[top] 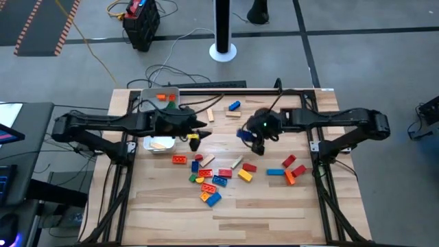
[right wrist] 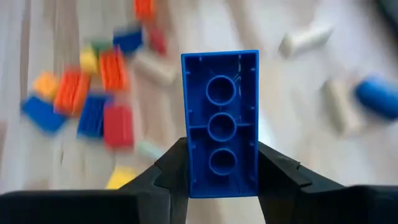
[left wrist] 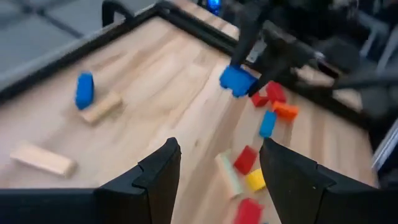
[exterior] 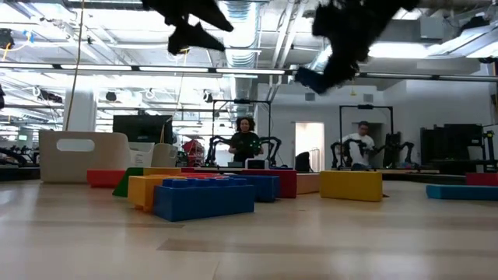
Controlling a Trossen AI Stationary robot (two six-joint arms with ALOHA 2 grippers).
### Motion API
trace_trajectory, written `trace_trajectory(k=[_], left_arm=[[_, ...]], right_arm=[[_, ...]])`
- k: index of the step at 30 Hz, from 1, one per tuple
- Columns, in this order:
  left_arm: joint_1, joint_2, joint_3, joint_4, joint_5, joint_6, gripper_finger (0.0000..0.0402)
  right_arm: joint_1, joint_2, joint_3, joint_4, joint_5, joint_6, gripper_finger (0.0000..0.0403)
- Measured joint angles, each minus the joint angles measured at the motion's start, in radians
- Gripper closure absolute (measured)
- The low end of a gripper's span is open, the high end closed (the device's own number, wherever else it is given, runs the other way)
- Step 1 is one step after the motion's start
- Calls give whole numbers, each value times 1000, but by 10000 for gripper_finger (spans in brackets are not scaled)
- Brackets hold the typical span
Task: Sort blocks by size
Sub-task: Put the large blue game piece into the white bin
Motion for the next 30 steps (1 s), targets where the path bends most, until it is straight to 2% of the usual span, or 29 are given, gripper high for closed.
trace_trajectory(k=[7,10,12,17,23,30], left_arm=[[3,126,1,209,0,-338,191],[5,187,22,245,1,-511,191],[6,223,45,238,2,-566,191],[6,285,130,244,11,-582,191],[6,341,224,239,10,-523,191],[27,391,266,205,36,-542,191]], right_arm=[[8,0,39,93,88,-45,236],[8,0,41,99,99,-65,236],[13,0,41,96,102,-72,235],[15,0,41,65,102,-73,235],[20,0,41,46,105,-71,235],[38,1,39,22,122,-77,235]])
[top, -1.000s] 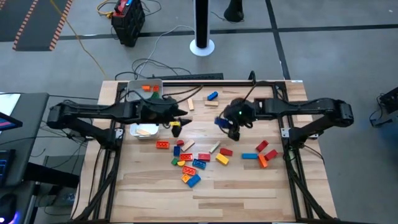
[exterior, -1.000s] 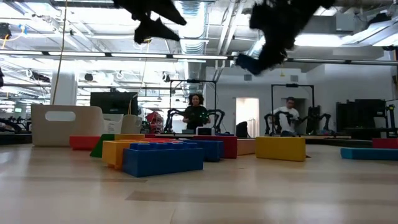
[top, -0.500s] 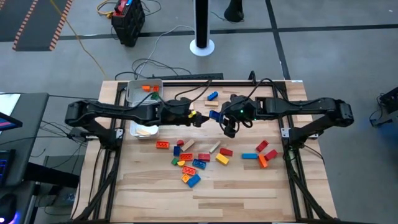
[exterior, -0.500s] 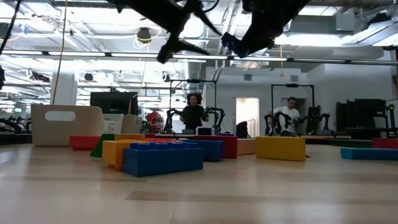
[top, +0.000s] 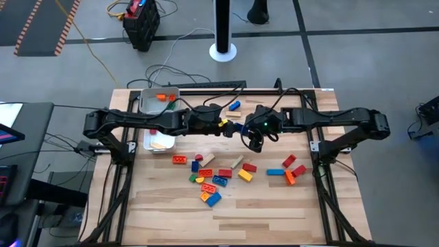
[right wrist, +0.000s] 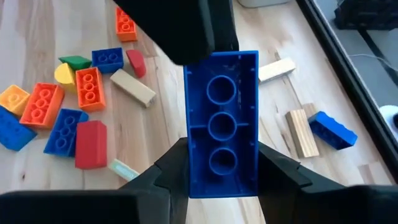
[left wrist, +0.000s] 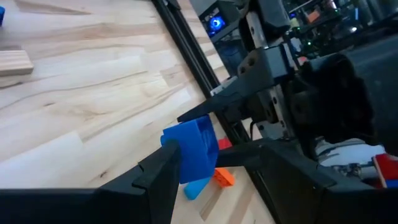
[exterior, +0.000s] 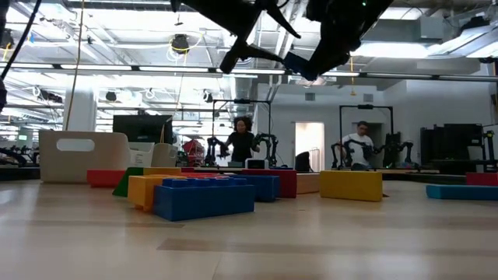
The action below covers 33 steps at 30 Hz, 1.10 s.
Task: Sort blocks by size
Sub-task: Put the large blue game piece into the white bin
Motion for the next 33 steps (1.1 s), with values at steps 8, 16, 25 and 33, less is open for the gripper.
trace_trajectory(k=[8,16,25,33], left_arm=[[14,-5,0,-53,8,-2,191],[17,-40,1,-120,-10,7,191],[17,-41,1,-127,-9,-4,191],[16,-33,1,-103,17,1,191]], right_arm=[[4,-2,5,-6,15,-3,235],[10,-1,4,-63,30,0,235],[22,-1,3,10,30,-9,235],[23,-1,2,45,30,-20,235]])
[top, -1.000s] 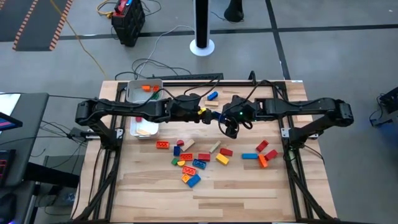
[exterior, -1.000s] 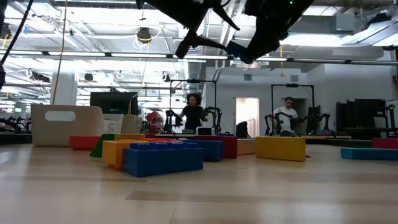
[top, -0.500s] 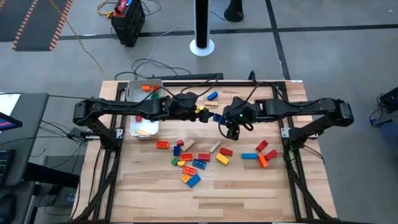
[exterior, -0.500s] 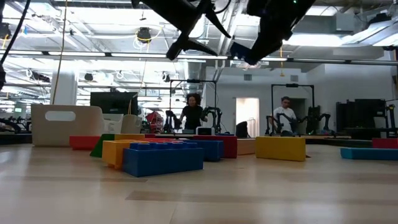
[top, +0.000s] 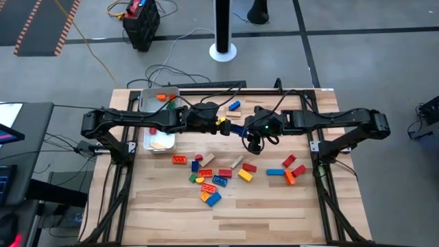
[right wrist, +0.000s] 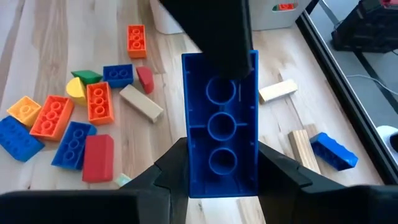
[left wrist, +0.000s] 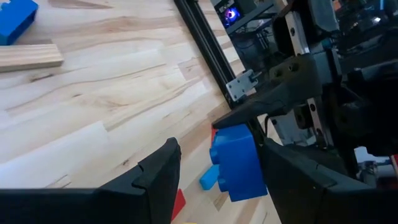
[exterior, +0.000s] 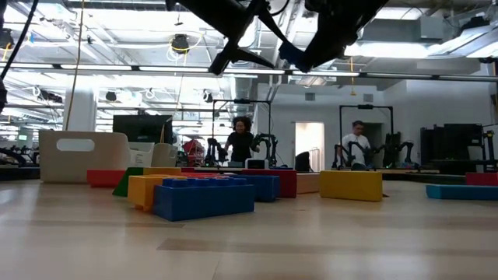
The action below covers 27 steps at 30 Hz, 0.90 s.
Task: Sort blocks by size
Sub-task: Put the large blue game piece into the white bin
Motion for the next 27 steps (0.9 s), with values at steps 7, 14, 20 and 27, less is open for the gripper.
trace_trajectory(k=[7,14,20,27], left_arm=[[0,2,0,12,1,9,191],[-2,2,-1,44,-4,43,195],[-6,2,-1,63,-9,40,276],[-4,2,-1,59,1,56,317]], right_arm=[[0,0,0,49,0,-2,235],[0,0,0,95,-1,-23,234],[0,0,0,111,0,-27,234],[0,0,0,117,11,-37,216]])
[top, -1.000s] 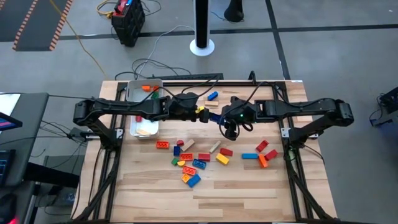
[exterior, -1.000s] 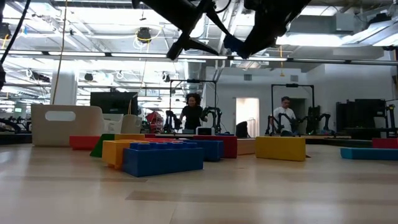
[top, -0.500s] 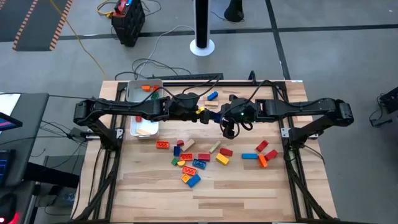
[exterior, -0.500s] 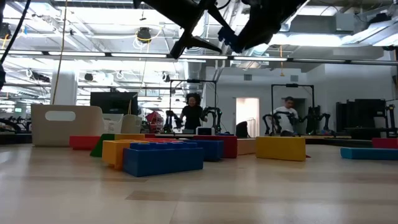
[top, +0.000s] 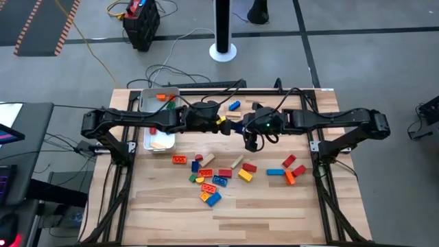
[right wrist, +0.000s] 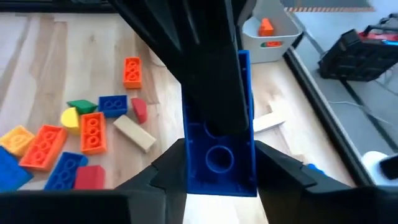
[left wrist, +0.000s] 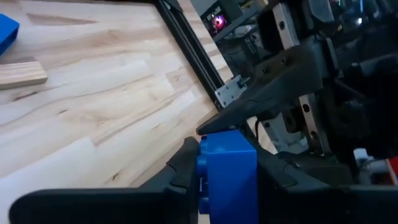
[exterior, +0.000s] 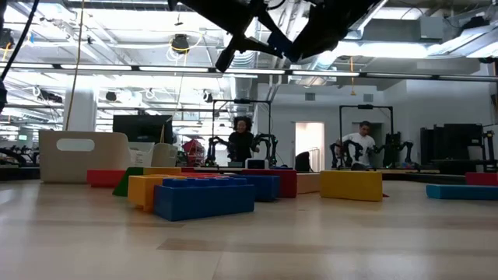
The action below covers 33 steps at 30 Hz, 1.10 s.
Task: Sort blocks by size
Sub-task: Put the large blue game piece into the white bin
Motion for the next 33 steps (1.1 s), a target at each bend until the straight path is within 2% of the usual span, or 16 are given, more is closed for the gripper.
trace_trajectory(k=[4,11,17,27,30,33], left_arm=[[-1,0,0,-31,9,37,319],[20,-42,-2,-174,7,81,319],[66,-120,-1,-452,-59,155,319],[149,-210,-2,-1143,-188,203,319],[162,-210,-40,-1200,-189,195,317],[162,-209,-100,-1196,-188,173,280]], right_arm=[[0,-4,0,-10,-25,16,179],[-13,-32,92,-225,-20,41,126],[-29,-42,118,-338,-12,68,122],[-28,-41,36,-334,-11,143,121],[-28,-37,20,-328,-10,152,121],[-28,-31,19,-321,-10,155,121]])
